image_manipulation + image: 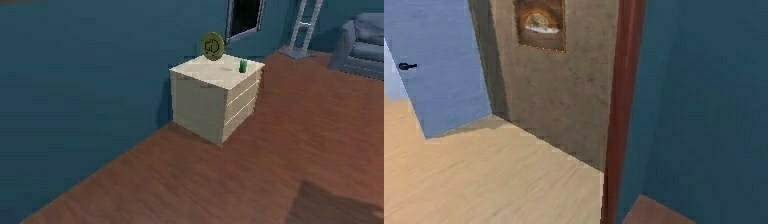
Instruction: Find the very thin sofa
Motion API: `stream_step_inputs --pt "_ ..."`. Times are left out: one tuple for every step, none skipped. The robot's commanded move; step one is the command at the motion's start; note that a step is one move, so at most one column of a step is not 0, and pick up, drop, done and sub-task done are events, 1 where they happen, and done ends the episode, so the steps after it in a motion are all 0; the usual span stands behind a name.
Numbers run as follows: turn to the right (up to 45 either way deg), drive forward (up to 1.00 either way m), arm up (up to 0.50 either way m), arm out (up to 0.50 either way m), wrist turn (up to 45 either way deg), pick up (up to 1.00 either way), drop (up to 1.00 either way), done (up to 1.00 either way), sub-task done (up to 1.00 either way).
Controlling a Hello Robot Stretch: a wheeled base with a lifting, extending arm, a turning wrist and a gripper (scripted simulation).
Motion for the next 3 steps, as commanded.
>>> stream_step_inputs --pt "33.0 0.00 0.00 0.00 0.0 0.00 0.00 0.00 0.00" --pt "0.0 0.30 0.00 0.00 0.0 0.00 0.00 0.00 0.00" --pt "-45.0 0.00 0.00 0.00 0.0 0.00 0.00 0.00 0.00"
